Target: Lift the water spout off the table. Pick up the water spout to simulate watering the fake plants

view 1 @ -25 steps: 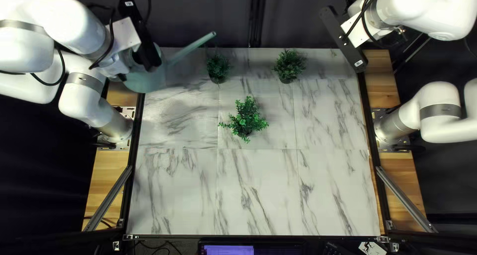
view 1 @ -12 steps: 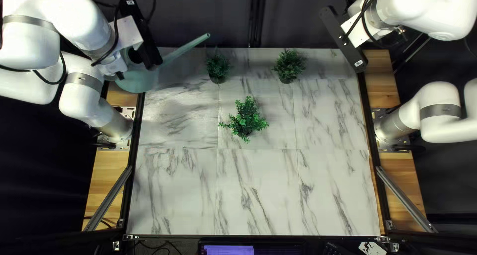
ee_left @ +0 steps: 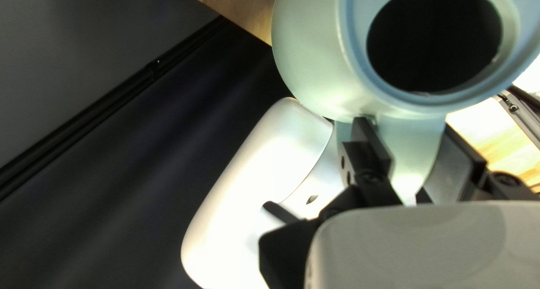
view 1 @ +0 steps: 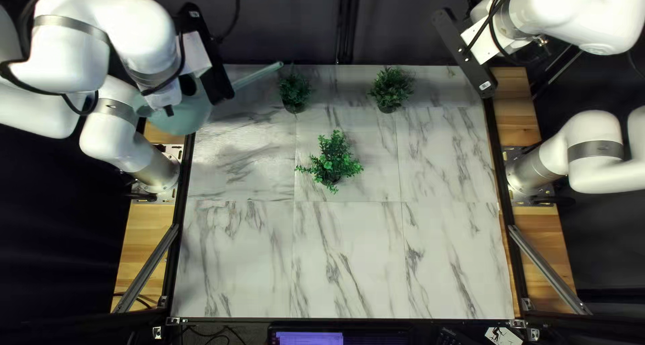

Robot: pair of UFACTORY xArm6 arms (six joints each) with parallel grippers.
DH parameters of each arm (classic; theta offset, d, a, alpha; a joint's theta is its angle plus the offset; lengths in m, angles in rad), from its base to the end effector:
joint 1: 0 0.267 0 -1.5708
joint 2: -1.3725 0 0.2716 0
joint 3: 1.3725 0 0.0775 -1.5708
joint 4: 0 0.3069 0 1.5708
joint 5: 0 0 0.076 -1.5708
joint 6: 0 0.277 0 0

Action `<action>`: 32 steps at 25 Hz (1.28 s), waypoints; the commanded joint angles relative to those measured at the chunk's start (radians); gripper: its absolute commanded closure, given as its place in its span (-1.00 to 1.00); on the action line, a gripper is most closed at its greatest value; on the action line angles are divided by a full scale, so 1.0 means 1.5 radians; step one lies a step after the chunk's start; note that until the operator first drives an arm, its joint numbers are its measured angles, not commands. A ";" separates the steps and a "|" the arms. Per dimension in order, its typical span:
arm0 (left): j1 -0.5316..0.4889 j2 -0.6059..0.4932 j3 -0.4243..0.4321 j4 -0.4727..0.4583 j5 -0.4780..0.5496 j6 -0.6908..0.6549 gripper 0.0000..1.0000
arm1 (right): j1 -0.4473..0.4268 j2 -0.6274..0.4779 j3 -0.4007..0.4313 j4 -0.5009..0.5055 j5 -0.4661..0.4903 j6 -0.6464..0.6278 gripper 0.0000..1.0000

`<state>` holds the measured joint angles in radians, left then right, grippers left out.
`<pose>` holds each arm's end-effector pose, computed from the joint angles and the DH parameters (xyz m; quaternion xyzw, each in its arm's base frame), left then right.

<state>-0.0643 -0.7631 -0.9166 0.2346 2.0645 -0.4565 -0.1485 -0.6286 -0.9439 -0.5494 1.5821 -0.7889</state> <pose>0.1209 0.0574 0.3292 -0.9494 -0.2240 0.1547 0.1569 0.2423 -0.1830 0.3550 0.9141 0.3013 -0.1267 0.2399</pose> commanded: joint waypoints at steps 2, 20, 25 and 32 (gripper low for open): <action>0.013 0.022 0.014 -0.012 -0.027 0.009 1.00 | 0.000 0.000 0.000 0.000 0.000 0.000 -1.00; 0.028 0.073 -0.013 -0.019 -0.022 0.027 1.00 | 0.000 0.000 0.000 0.000 0.000 0.000 -1.00; 0.027 0.077 -0.015 -0.017 -0.023 0.026 1.00 | 0.000 0.000 0.000 0.000 0.000 0.000 -1.00; 0.022 0.078 -0.014 -0.016 -0.020 0.018 1.00 | 0.000 0.000 0.000 0.000 0.000 0.000 -1.00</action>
<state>-0.0276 -0.6463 -0.9386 0.2114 2.0320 -0.4243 -0.1485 -0.6286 -0.9439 -0.5494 1.5821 -0.7889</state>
